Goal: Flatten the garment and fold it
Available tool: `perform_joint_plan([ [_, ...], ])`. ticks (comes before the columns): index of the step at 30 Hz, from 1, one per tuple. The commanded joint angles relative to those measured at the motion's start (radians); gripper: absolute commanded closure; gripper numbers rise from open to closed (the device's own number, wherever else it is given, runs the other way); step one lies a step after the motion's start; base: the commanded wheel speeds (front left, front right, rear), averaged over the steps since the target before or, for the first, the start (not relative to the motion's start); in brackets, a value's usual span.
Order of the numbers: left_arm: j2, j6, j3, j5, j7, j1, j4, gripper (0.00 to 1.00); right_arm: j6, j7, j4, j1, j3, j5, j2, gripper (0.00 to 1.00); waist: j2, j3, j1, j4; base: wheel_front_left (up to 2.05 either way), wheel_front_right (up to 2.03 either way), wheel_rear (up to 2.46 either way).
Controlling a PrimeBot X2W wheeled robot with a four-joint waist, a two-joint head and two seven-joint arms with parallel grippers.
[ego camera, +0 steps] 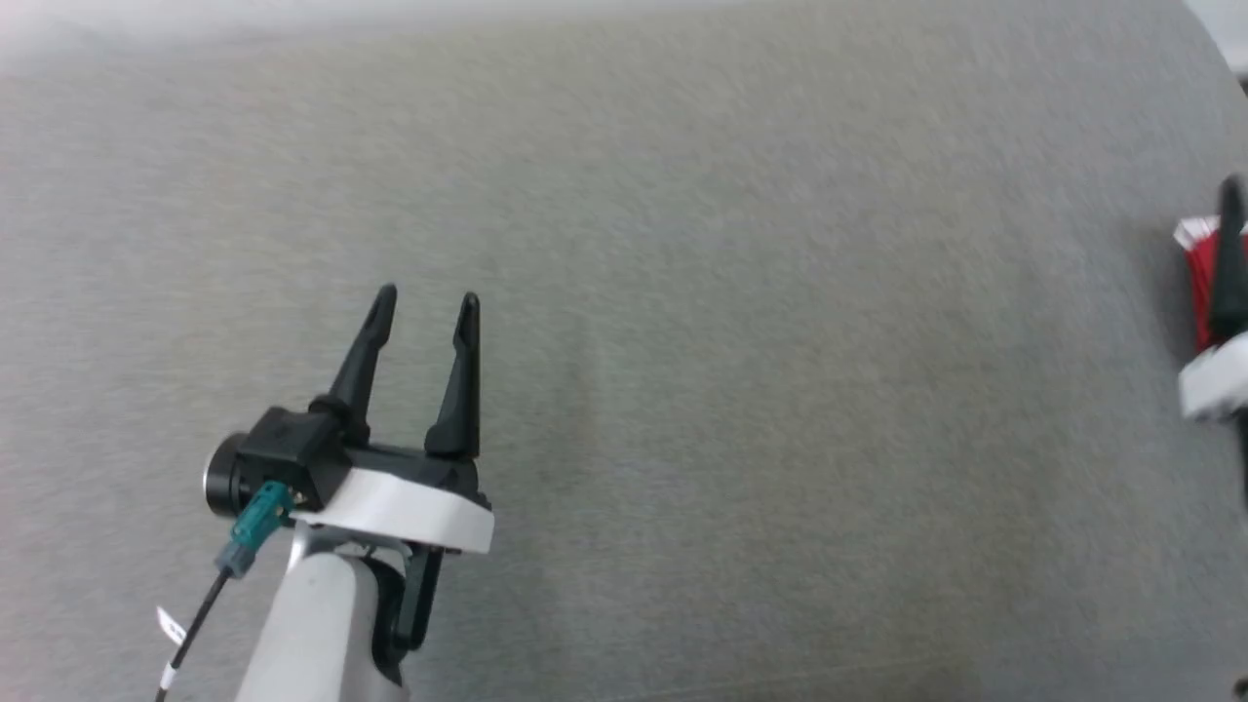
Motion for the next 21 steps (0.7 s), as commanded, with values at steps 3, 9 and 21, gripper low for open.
perform_joint_plan([
  [3, -0.012, -0.001, 0.009, -0.015, -0.005, 0.029, 0.02, 0.0, -0.002, 0.007, -0.1, 0.096, 0.03, 0.036, 0.032, 0.0, 0.0, -0.139, 0.0003, 0.127, 0.0, 0.0, 0.0],
  [9, -0.022, 0.001, 0.014, -0.023, -0.005, 0.06, 0.056, 0.0, -0.002, 0.025, -0.227, 0.222, 0.07, 0.082, 0.066, 0.0, 0.0, -0.196, 0.0003, 0.18, 0.0, 0.0, 0.0],
  [21, -0.026, 0.022, 0.018, -0.024, -0.005, 0.13, 0.102, 0.0, -0.002, -0.007, -0.345, 0.455, 0.096, 0.017, 0.223, 0.0, 0.0, -0.267, 0.0003, 0.227, 0.0, 0.0, 0.0],
])
